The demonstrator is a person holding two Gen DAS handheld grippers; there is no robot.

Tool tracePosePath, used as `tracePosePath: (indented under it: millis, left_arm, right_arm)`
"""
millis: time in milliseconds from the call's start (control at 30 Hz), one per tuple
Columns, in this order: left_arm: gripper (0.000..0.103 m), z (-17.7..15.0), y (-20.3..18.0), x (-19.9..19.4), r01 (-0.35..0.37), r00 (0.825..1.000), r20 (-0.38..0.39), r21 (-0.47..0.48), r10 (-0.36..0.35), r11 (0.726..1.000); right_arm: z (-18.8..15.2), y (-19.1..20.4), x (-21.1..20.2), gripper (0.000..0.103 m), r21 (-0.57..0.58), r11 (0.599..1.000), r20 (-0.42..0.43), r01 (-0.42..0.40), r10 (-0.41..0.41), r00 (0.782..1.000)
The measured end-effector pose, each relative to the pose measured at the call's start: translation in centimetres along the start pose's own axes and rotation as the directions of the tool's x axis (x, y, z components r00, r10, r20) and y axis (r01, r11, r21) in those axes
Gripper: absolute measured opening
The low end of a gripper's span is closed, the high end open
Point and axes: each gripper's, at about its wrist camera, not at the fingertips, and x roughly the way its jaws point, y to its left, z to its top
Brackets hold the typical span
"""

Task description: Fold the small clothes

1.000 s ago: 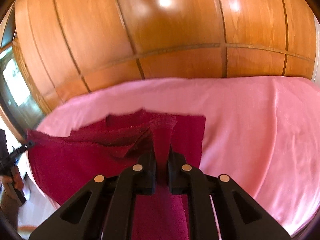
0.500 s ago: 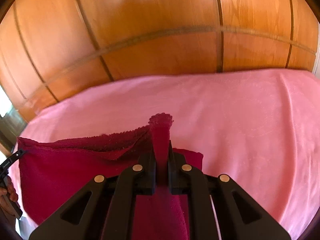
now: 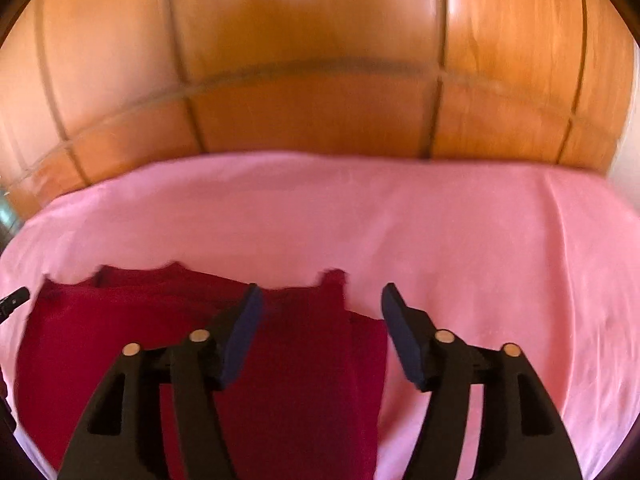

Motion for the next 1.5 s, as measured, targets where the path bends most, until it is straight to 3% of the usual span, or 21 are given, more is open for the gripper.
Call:
tracePosePath:
  millis: [167,267,400,567,767,867,1133,1333,1400,1500]
  left_arm:
    - [0.012,-3.5,-3.1,-2.7,0.054,0.998,0.021,0.097,-0.056,0.994]
    - [0.020,-5.4,-3.9,-1.5,0.056,0.998,-0.035,0.136,-0.051,0.989]
    - [0.020,-6.4,-2.6,1.4,0.092,0.990,-0.114,0.061,-0.084,0.994]
    - [0.020,-6.2,-1.2,1.5,0.141,0.983,-0.115,-0.042,-0.145,0.989]
    - [0.020,-6.5,-1.8,-1.2,0.091,0.992,-0.085,-0.004,-0.091,0.996]
    - [0.031,-7.3,-1.0,-2.6,0.088,0.993,-0.074,-0.025,-0.090,0.996]
    - [0.032,-9.5,-0.4,-5.3,0.058,0.998,-0.034,-0.040,-0.059,0.998]
    - [0.032,-10.0,-0.3,-5.5,0.002,0.999,-0.044,-0.005,-0.002,1.000]
    - [0.032,-10.0,-0.1,-4.6,-0.011,0.998,-0.060,0.016,0.012,1.000]
    - [0.032,-9.8,0.0,-4.1,-0.059,0.997,-0.055,0.043,0.062,0.997]
  right_arm:
    - [-1.4,3.8,0.3,0.073,-0.080,0.987,-0.076,-0.142,0.136,0.988]
    - [-1.1,4.7,2.9,0.076,-0.092,0.988,-0.141,-0.121,0.107,0.984]
    - [-1.7,3.7,8.0,0.075,-0.024,0.997,-0.299,-0.073,0.063,0.952]
    - [-1.2,3.6,8.9,0.076,0.006,0.999,-0.290,-0.047,0.046,0.956]
    - [-1.8,2.3,4.2,0.081,0.032,0.997,-0.214,-0.076,0.081,0.973]
    - [-3.3,-0.2,0.7,0.082,0.082,0.992,-0.177,-0.095,0.108,0.978]
    - [-11.2,-4.9,-4.7,0.081,0.242,0.962,-0.195,-0.128,0.177,0.965]
    - [-15.1,-4.6,-7.1,0.065,0.289,0.939,-0.179,-0.185,0.243,0.954]
    - [-15.0,-4.3,-7.2,0.036,0.283,0.939,-0.183,-0.194,0.252,0.950]
    - [-14.5,-3.6,-7.4,0.023,0.247,0.950,-0.188,-0.191,0.241,0.952]
